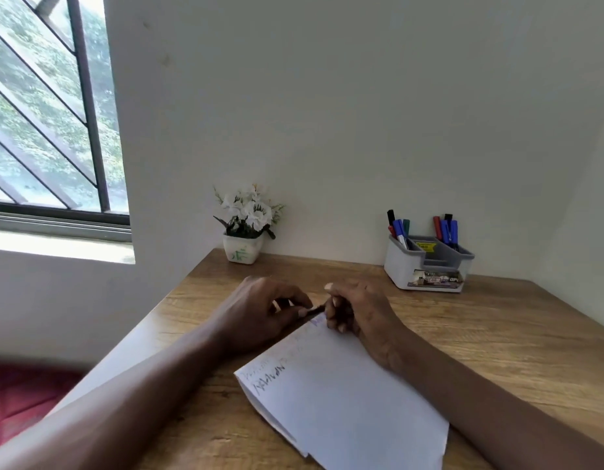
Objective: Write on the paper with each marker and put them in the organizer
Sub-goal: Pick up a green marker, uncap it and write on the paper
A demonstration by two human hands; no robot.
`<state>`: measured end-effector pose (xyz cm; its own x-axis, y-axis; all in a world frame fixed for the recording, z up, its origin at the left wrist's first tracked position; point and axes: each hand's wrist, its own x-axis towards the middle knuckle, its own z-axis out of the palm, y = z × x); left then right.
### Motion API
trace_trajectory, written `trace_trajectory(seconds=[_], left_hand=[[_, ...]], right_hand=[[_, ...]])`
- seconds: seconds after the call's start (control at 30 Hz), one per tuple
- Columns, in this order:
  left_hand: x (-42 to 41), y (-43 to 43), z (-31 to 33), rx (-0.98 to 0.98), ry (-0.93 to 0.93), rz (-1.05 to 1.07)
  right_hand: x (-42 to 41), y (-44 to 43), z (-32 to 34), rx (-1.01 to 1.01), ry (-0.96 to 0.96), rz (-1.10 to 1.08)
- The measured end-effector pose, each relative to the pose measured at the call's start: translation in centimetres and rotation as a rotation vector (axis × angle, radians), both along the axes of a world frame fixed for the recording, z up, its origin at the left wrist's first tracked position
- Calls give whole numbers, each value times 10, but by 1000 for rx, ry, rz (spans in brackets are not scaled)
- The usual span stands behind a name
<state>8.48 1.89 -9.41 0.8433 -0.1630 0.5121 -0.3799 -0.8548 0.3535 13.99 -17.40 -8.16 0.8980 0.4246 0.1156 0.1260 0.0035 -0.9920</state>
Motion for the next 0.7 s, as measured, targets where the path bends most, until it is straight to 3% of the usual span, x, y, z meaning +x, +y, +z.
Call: trace_trajectory(seconds=[0.37,0.53,0.7], left_hand=[[-5,13,3,224,16,273],[-9,9,5,-121,-91,99],[-14,-6,4,-252,-60,-73]], right_hand=[[-4,2,-4,-78,-132,-4],[-6,3,-2,-34,-123,13],[-4,1,-2,-17,-127,18]])
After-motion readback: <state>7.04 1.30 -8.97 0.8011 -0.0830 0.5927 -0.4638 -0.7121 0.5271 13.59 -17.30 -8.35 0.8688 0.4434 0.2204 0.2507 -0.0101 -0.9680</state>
